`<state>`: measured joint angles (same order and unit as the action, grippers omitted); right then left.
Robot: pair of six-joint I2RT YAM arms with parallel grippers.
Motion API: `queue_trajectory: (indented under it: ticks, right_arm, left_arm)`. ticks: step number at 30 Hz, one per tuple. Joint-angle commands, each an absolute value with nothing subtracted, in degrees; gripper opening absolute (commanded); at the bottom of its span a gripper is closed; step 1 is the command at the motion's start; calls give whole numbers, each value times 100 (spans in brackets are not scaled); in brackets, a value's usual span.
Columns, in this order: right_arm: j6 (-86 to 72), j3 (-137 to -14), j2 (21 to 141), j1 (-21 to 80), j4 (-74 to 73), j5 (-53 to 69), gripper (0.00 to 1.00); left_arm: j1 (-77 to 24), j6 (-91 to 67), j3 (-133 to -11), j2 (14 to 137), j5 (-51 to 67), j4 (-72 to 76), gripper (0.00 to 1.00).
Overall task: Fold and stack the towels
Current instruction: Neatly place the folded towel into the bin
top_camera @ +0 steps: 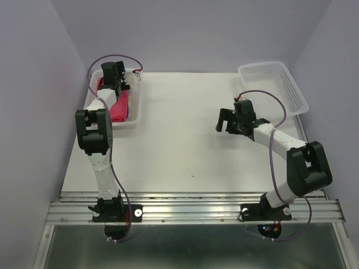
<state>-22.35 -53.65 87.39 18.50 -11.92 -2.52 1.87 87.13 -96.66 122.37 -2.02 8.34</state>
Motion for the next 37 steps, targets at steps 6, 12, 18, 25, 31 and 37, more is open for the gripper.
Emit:
queue_trajectory:
  ticks: [6,12,18,25,31,37]
  right_arm:
    - [-2337,-5634,8245,1890,-1011,141,100]
    - [-2680,-5300,7375,1890,-1080,-693,100]
    - [-2944,-4940,6681,1890,-1573,-1072,100]
    - [-3480,-4492,5916,1890,-2363,-1406,100]
    - [-3709,-3939,5389,1890,-2146,-1160,100]
    - [-3646,-3638,4931,1890,-1679,-975,100]
  left_arm:
    - [26,6700,-9827,10733,-36,1590,99]
    - [18,2458,-9756,9188,369,1671,99]
    - [-598,-1482,-8161,7877,-639,396,99]
    - [-2486,-3223,-5460,5723,-2321,-517,99]
    - [-2795,-3954,-4316,5010,-2539,-1027,99]
    - [-2804,-4043,-4035,4423,-2838,-1336,99]
